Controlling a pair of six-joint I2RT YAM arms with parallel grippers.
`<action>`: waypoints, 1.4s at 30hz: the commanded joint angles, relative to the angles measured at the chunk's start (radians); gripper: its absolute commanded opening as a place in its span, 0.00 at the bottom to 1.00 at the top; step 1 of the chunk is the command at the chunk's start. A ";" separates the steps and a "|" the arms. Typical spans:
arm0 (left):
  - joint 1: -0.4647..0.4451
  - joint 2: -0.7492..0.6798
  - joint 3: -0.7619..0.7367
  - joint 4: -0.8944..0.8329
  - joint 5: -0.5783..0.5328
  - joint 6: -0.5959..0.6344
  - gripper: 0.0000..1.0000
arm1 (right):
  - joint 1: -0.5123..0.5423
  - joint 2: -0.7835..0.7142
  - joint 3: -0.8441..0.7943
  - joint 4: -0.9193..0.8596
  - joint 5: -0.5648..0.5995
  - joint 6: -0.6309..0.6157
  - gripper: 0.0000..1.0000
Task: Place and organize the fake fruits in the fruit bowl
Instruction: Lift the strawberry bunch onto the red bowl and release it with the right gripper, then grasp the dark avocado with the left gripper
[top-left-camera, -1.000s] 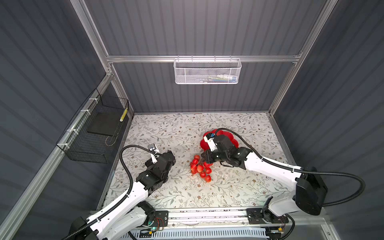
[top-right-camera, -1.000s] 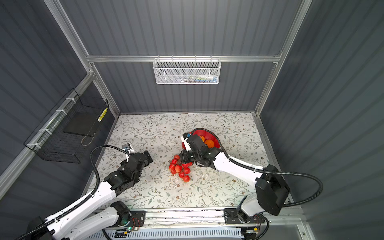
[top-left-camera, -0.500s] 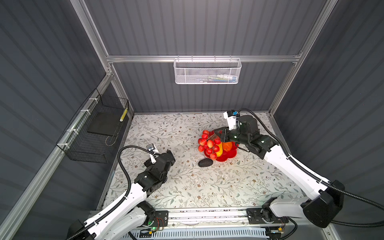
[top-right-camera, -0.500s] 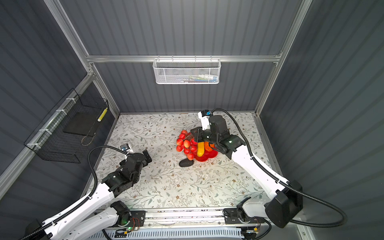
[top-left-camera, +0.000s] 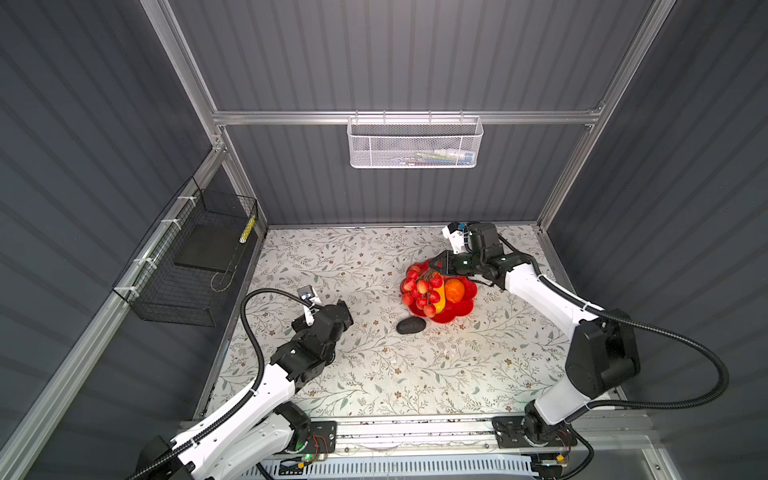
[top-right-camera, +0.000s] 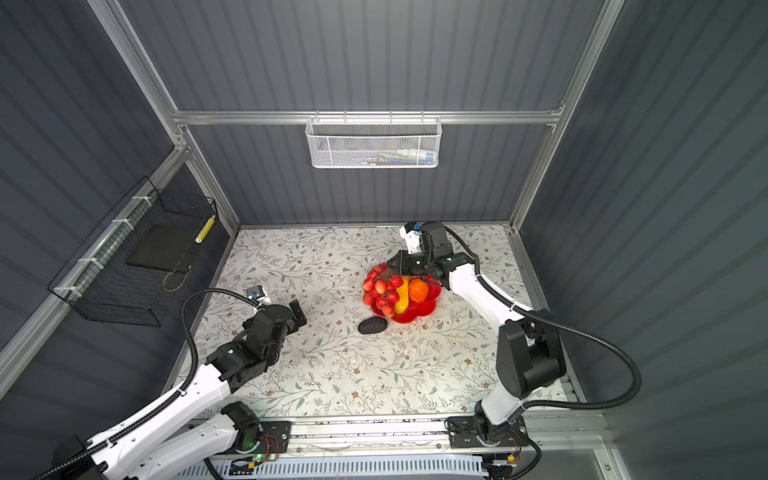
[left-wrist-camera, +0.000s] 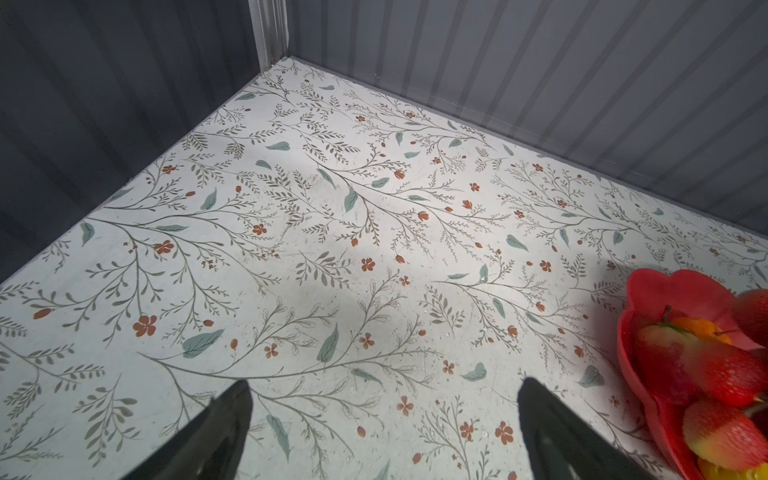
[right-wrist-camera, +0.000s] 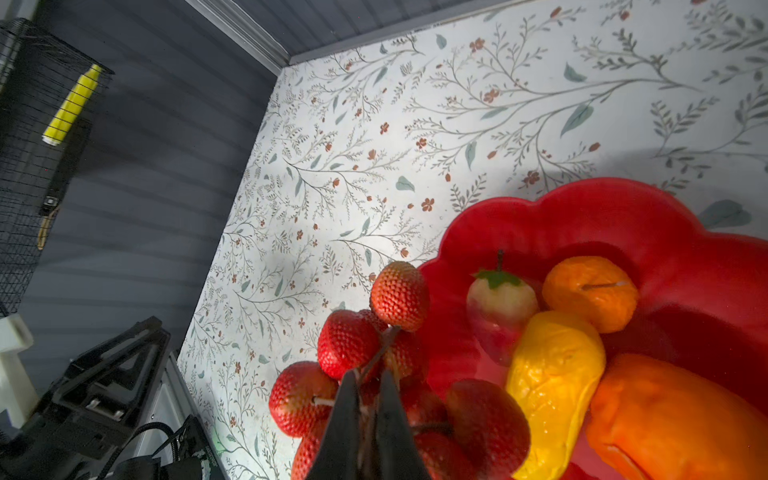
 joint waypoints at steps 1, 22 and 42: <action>0.007 0.010 0.039 0.047 0.059 0.071 1.00 | -0.040 0.051 0.059 0.035 -0.069 -0.024 0.00; 0.004 0.368 0.137 0.207 0.757 0.444 0.96 | -0.117 -0.047 0.022 0.074 0.111 -0.002 0.82; -0.158 0.903 0.452 0.087 0.786 0.630 0.88 | -0.156 -0.475 -0.254 0.097 0.279 0.007 0.99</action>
